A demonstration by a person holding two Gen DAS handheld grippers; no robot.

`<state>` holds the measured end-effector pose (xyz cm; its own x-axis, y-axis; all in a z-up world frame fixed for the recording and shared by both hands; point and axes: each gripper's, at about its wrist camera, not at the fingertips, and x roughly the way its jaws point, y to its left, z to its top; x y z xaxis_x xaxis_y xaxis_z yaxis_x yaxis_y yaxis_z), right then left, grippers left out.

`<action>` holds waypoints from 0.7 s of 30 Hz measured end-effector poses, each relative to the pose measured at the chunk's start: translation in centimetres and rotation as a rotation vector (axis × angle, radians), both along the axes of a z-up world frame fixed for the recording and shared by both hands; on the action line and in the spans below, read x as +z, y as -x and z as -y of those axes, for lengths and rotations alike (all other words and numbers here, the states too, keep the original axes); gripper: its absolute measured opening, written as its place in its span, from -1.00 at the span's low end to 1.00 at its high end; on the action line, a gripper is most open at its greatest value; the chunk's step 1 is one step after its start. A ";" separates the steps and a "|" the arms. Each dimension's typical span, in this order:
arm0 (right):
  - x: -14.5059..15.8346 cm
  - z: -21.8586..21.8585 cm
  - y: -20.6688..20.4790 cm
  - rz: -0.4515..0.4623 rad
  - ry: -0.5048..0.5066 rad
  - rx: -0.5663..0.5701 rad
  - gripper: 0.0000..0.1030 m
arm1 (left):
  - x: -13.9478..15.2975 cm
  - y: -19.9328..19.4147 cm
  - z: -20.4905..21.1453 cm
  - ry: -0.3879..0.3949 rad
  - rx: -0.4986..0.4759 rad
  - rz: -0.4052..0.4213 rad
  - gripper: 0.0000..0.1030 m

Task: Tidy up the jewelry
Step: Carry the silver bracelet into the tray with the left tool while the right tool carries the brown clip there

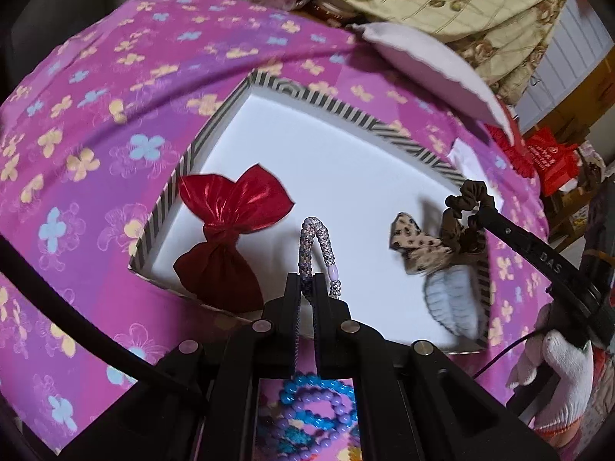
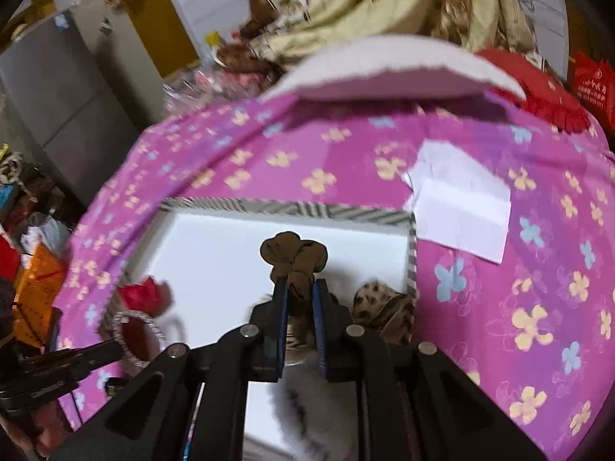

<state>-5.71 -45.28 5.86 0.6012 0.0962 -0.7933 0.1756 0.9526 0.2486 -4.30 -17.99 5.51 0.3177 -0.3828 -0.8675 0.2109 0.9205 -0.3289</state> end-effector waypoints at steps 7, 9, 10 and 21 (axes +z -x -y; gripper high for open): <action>-2.2 1.0 -0.4 -0.042 -0.010 -0.031 -0.40 | -1.7 -0.5 0.1 -0.047 0.011 -0.002 -1.00; -1.6 0.9 0.5 -0.017 -0.019 -0.027 -0.11 | -1.8 -0.4 0.2 -0.068 0.014 0.013 -1.00; -1.3 0.8 0.8 -0.009 -0.021 -0.028 0.03 | -1.9 -0.3 0.2 -0.082 0.013 0.020 -1.00; 2.0 -1.6 6.9 0.075 0.000 -0.023 0.22 | -0.2 1.4 -0.4 -0.126 0.014 0.113 -0.53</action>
<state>-12.63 -43.64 7.82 0.6607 0.0812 -0.7462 0.1788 0.9485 0.2615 -5.67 -17.61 5.33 0.4208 -0.2684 -0.8666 0.2268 0.9560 -0.1860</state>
